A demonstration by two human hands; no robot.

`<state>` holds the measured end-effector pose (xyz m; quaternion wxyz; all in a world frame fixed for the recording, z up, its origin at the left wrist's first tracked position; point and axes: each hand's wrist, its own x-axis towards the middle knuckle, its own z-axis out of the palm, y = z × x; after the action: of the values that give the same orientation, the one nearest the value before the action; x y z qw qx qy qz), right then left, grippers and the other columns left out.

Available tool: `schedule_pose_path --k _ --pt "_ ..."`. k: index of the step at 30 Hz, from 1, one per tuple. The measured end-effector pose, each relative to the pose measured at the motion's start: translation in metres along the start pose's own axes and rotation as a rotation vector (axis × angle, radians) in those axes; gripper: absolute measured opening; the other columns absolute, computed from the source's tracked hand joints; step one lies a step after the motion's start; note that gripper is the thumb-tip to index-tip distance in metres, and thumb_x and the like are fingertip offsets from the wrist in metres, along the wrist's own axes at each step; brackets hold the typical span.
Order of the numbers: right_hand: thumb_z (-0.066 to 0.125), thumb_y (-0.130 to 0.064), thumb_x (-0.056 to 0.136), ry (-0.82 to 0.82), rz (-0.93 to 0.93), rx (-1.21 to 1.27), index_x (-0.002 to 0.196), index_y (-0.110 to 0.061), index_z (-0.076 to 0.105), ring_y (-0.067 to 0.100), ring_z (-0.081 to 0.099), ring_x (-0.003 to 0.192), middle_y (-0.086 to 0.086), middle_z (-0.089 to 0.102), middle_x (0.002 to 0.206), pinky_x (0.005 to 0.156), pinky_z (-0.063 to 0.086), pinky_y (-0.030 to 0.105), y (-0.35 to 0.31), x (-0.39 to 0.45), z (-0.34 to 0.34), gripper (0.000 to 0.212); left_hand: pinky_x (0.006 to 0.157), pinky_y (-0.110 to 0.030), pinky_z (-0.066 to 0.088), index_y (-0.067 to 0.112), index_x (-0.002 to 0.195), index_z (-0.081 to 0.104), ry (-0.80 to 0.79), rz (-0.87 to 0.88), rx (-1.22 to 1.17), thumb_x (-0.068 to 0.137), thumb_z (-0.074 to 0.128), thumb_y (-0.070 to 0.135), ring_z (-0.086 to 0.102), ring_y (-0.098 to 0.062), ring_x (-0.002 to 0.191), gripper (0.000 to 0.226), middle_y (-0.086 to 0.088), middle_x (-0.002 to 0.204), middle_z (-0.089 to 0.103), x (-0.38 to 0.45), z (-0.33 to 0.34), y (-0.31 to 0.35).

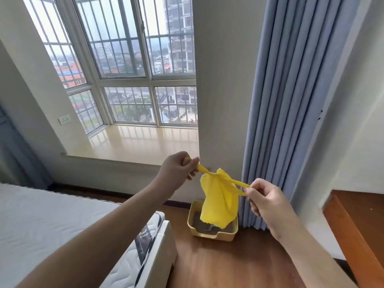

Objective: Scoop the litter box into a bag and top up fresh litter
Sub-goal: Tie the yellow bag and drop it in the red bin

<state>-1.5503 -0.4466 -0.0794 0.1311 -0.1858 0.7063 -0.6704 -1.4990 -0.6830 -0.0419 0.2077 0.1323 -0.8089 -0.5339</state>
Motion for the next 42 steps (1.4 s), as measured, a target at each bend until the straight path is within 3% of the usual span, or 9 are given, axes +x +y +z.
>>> schedule_pose_path --k 7,11,16,22,25,32,35,39,42 --pt "0.063 -0.015 0.085 0.174 -0.068 -0.646 0.064 -0.013 0.05 0.012 0.043 0.05 -0.002 0.048 0.054 0.047 0.034 0.024 0.059 -0.012 -0.008 0.025 0.054 -0.031 0.054 0.0 0.08 0.053 0.045 -0.171 -0.007 0.095 0.061 0.016 0.057 -0.02 0.056 0.024 -0.01 0.067 0.064 -0.003 -0.013 -0.073" --pt "0.064 -0.013 0.084 0.262 0.053 -0.694 0.062 -0.013 0.045 0.018 0.046 0.053 0.002 0.05 0.055 0.05 0.04 0.034 0.082 -0.022 -0.017 0.029 0.051 -0.028 0.054 0.002 0.078 0.052 0.136 -0.272 -0.035 0.095 0.061 0.014 0.054 -0.022 0.055 0.023 -0.012 0.066 0.062 -0.01 -0.039 -0.11" --pt "0.062 -0.017 0.086 0.308 0.04 -0.735 0.064 -0.015 0.048 0.018 0.051 0.057 0.001 0.054 0.059 0.048 0.037 0.027 0.082 -0.039 0.005 0.026 0.054 -0.028 0.055 -0.001 0.085 0.054 0.161 -0.281 -0.044 0.096 0.06 0.016 0.057 -0.022 0.057 0.021 -0.014 0.068 0.063 -0.031 -0.061 -0.127" --pt "0.057 -0.017 0.09 0.147 0.053 -0.344 0.076 -0.014 0.063 0.013 0.061 0.057 0.003 0.066 0.061 0.061 0.05 0.036 0.055 -0.06 0.053 0.015 0.062 -0.027 0.054 0.006 0.08 0.056 -0.155 -0.221 -0.183 0.094 0.061 0.022 0.065 -0.017 0.065 0.021 -0.008 0.072 0.068 -0.066 -0.081 -0.097" --pt "0.057 -0.015 0.092 0.121 0.085 -0.152 0.079 -0.012 0.064 0.012 0.059 0.061 0.004 0.064 0.065 0.06 0.048 0.032 0.051 -0.076 0.075 0.016 0.069 -0.028 0.055 -0.004 0.091 0.06 -0.3 -0.167 -0.106 0.095 0.061 0.026 0.068 -0.018 0.076 0.03 -0.011 0.084 0.071 -0.085 -0.085 -0.086" --pt "0.065 -0.026 0.089 0.149 0.039 -0.244 0.084 -0.019 0.065 0.016 0.067 0.072 0.003 0.07 0.075 0.064 0.053 0.027 0.042 -0.131 0.108 0.01 0.072 -0.024 0.05 0.009 0.09 0.068 -0.467 -0.08 -0.089 0.093 0.064 0.025 0.064 -0.013 0.078 0.016 -0.003 0.082 0.069 -0.132 -0.087 -0.078" --pt "0.066 -0.032 0.088 0.183 -0.014 -0.384 0.086 -0.021 0.066 0.006 0.064 0.069 -0.001 0.069 0.076 0.064 0.054 0.021 0.03 -0.161 0.114 0.011 0.072 -0.028 0.054 0.025 0.093 0.07 -0.526 -0.011 -0.019 0.086 0.072 0.026 0.066 -0.015 0.076 0.008 0.002 0.081 0.07 -0.153 -0.079 -0.08" --pt "0.067 -0.032 0.088 0.235 -0.058 -0.426 0.085 -0.022 0.066 0.004 0.063 0.072 -0.006 0.068 0.076 0.065 0.049 0.013 0.01 -0.207 0.116 0.011 0.073 -0.024 0.05 0.029 0.101 0.057 -0.65 0.271 0.337 0.075 0.08 0.038 0.061 -0.013 0.082 0.036 0.011 0.089 0.061 -0.187 -0.051 -0.076" --pt "0.066 -0.031 0.088 0.271 -0.065 -0.41 0.087 -0.02 0.067 0.005 0.063 0.073 -0.008 0.068 0.076 0.066 0.049 0.013 -0.006 -0.248 0.113 0.012 0.093 -0.026 0.044 0.027 0.135 0.043 -0.846 0.409 0.629 0.069 0.08 0.055 0.045 -0.015 0.109 0.081 0.006 0.117 0.044 -0.221 -0.019 -0.076"
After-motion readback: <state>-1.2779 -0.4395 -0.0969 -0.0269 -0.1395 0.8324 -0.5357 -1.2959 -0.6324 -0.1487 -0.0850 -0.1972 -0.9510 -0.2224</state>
